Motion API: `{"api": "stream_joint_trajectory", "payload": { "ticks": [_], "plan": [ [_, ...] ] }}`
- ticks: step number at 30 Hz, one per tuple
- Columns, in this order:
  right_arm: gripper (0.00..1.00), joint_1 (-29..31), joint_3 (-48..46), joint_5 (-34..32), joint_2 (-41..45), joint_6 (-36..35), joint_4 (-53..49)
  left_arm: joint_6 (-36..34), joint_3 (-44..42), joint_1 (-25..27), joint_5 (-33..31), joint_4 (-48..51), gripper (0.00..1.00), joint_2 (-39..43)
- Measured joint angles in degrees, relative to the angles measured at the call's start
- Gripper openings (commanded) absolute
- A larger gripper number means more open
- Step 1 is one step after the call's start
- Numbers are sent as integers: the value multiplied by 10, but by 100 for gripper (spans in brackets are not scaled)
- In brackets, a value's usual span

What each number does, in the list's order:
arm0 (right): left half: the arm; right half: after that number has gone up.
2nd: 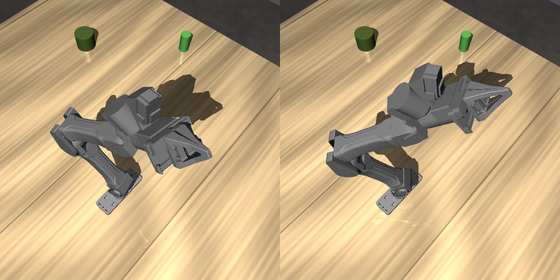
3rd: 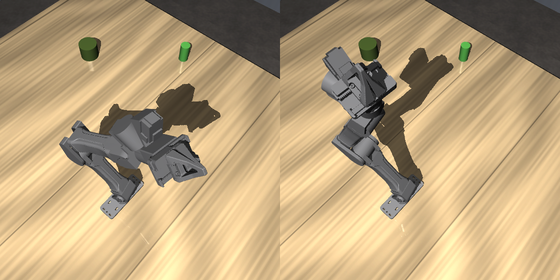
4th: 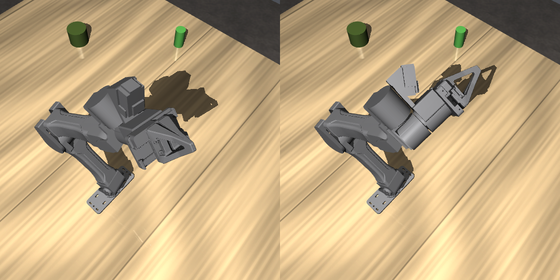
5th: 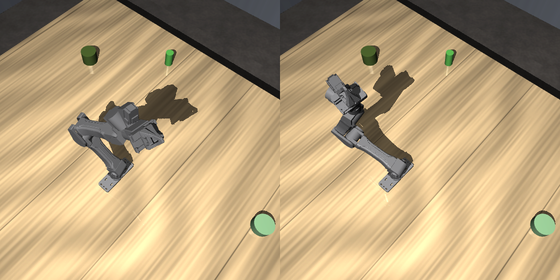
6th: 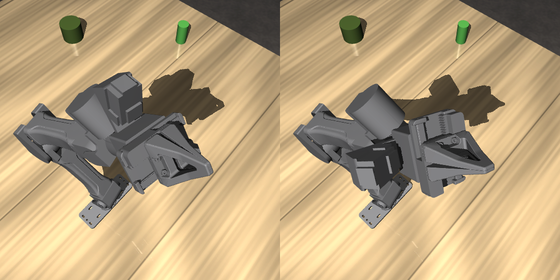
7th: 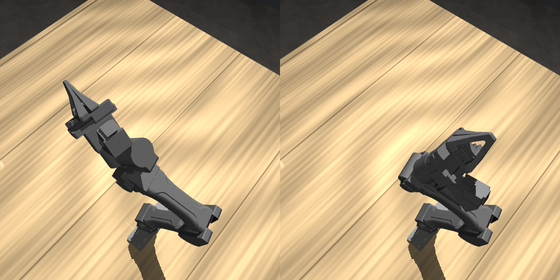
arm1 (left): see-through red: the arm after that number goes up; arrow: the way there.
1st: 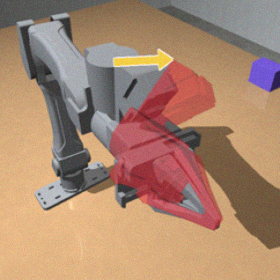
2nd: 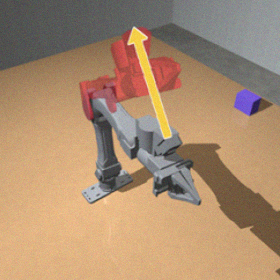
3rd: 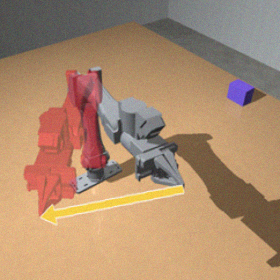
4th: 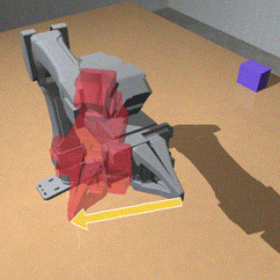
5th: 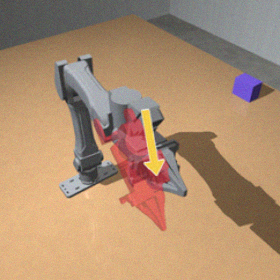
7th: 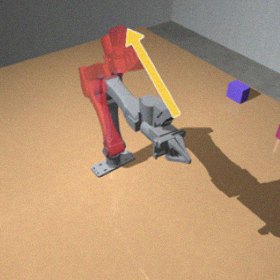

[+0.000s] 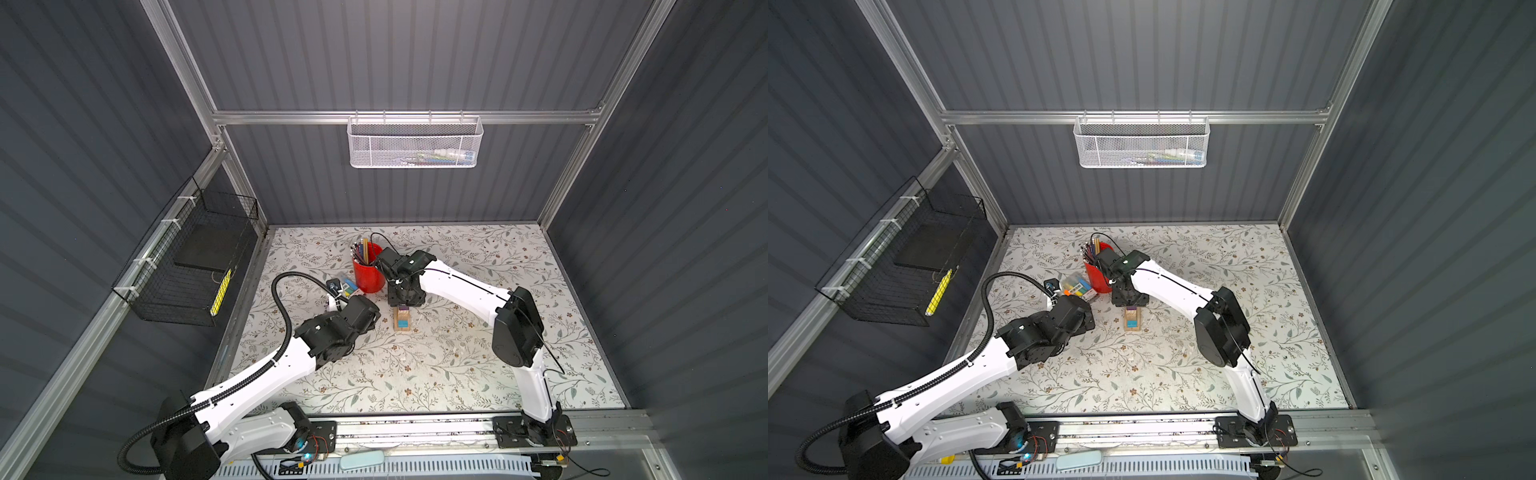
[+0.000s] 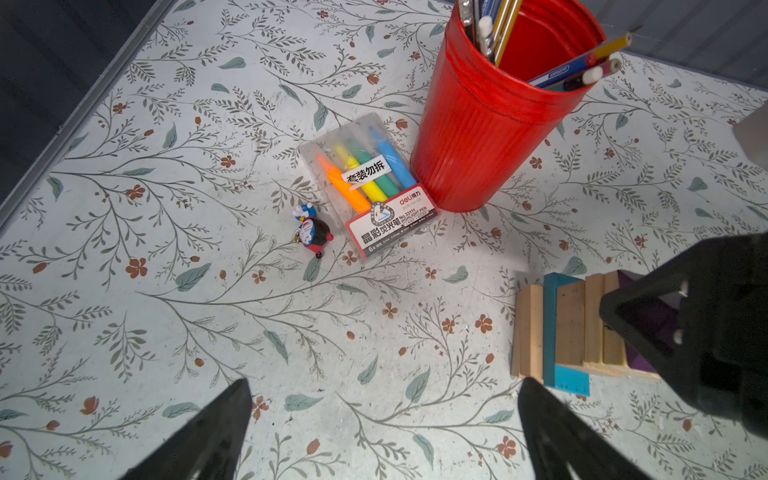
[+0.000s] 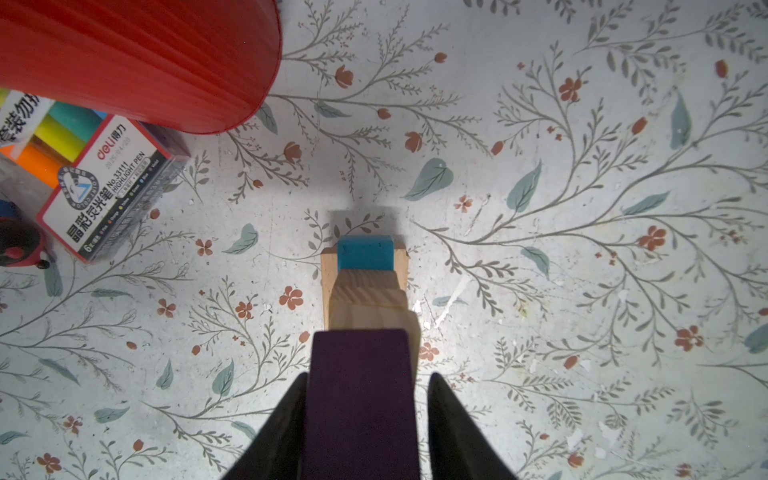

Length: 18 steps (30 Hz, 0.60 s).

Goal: Build the wood block tower
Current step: 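Lower the purple block onto the group's top and open the right gripper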

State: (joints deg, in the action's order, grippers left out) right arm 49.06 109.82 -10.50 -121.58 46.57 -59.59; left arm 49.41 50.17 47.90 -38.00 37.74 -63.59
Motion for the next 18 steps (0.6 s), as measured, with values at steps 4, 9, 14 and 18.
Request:
{"api": "stream_joint_trajectory", "payload": {
  "ticks": [4, 9, 14, 18],
  "plan": [
    [39, 0, 0, 0, 0, 2, 0, 0, 0, 0, 0, 0, 100, 0],
    [36, 0, 0, 0, 0, 6, 0, 0, 0, 0, 0, 0, 100, 0],
    [41, 0, 0, 0, 0, 9, 1, 0, 0, 0, 0, 1, 100, 0],
    [50, 0, 0, 2, 0, 10, 2, 0, 0, 0, 0, 2, 100, 0]
  ]
}}
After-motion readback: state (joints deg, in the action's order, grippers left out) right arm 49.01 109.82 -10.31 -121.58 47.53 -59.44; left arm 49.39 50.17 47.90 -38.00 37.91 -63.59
